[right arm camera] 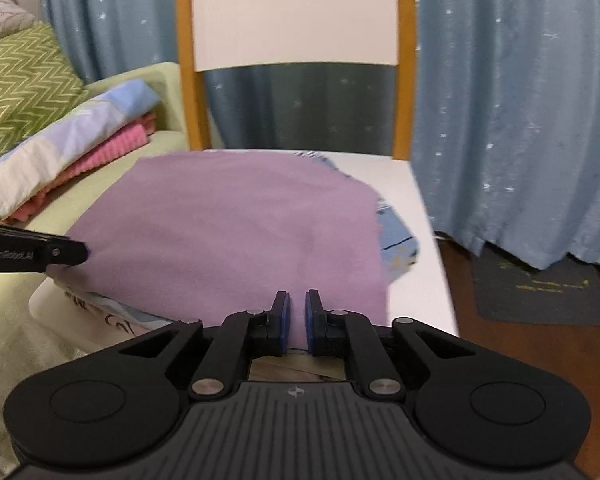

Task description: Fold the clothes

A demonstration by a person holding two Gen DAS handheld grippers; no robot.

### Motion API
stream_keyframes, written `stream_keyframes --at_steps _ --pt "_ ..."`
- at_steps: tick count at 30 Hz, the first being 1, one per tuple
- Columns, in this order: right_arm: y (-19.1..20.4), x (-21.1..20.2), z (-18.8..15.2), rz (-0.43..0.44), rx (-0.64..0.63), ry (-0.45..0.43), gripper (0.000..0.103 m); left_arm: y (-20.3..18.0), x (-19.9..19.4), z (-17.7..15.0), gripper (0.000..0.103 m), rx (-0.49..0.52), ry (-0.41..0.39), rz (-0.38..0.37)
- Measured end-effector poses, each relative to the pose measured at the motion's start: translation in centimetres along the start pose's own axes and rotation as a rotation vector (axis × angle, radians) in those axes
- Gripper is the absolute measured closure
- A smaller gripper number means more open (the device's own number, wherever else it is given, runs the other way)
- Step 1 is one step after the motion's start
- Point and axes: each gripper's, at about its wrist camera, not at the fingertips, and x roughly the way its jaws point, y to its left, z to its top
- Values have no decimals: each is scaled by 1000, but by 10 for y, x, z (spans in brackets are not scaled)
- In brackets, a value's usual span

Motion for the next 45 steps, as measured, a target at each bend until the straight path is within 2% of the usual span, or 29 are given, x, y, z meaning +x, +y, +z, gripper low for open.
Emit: stream_keyframes --at_steps 3,5,9,11,12,13,14,16,19,25,29,35,41,45 --pt "-1 -19 4 -1 17 -13 81 -2 -19 4 85 -5 10 6" --pt "-2 -32 6 0 31 -14 71 -6 -33 2 82 -2 14 10" --pt "4 -62 5 -3 41 -22 60 -15 -61 -6 74 -3 25 -10" --pt "6 -77 3 2 52 -19 50 -20 -75 -13 69 7 29 -13" --pt "8 -81 5 1 60 -10 46 -22 -82 -16 63 9 32 -15" --pt "9 -85 6 0 68 -2 34 -24 -88 -19 53 8 40 -13" --pt "11 -92 6 -6 77 2 24 -26 -95 -23 48 7 45 -10" --pt "17 -105 6 -19 80 13 12 -28 -110 -30 30 7 29 0" --pt "28 -124 3 -36 69 15 3 -30 -132 -43 14 25 5 20" --pt "46 -156 -11 -64 71 36 2 -20 -165 -68 1 -6 -2 3" --pt "56 -173 -22 -63 83 45 1 -8 -181 -85 1 -47 0 19" --pt "69 -184 -31 -83 68 62 1 1 -194 -106 1 -78 18 90" --pt "70 -196 -40 -60 85 65 1 6 -200 -122 1 -147 31 45" --pt "67 -198 -47 -65 86 65 1 0 -200 -131 1 -136 40 48"
